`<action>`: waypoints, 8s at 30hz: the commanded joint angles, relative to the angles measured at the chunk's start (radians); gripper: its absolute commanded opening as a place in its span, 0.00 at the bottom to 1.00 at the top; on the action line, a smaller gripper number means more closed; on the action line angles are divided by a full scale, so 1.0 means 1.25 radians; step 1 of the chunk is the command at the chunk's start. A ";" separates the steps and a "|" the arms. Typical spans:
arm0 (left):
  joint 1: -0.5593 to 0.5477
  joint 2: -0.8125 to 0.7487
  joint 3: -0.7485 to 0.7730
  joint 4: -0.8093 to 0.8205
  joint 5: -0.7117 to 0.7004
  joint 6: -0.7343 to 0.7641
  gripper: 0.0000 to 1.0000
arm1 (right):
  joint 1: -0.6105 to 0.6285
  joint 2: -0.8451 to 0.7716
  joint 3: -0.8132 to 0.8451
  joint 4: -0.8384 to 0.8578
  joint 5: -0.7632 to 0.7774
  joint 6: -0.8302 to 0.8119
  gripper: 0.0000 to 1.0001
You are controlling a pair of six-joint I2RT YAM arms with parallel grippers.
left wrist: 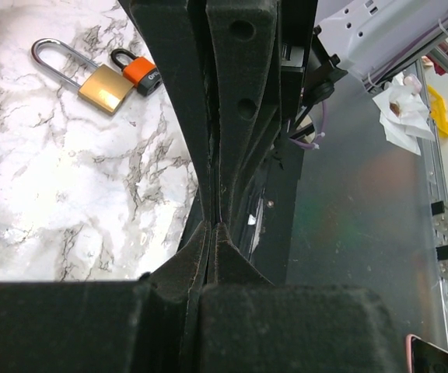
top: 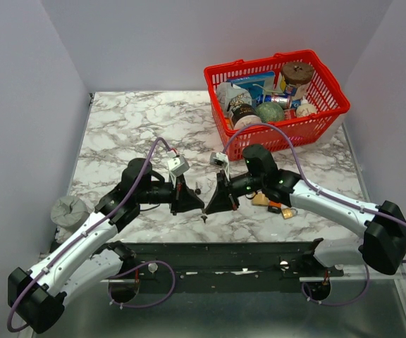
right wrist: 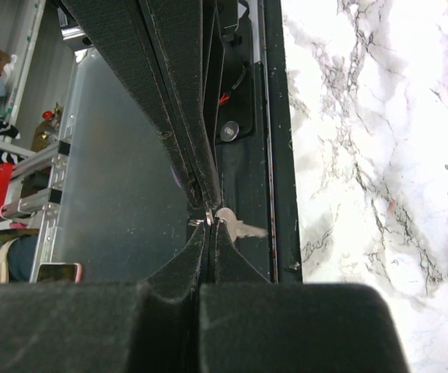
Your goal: Unlock with the key
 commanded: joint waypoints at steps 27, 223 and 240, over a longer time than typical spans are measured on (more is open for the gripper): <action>-0.313 0.468 0.172 0.164 -0.833 -0.285 0.88 | -0.292 -0.427 -0.192 0.027 0.636 0.135 0.01; 0.049 0.190 0.064 0.134 -0.700 -0.326 0.01 | 0.009 0.196 0.030 0.269 0.430 0.403 0.01; 0.049 0.195 0.063 0.138 -0.689 -0.328 0.01 | -0.003 0.218 0.039 0.293 0.414 0.405 0.01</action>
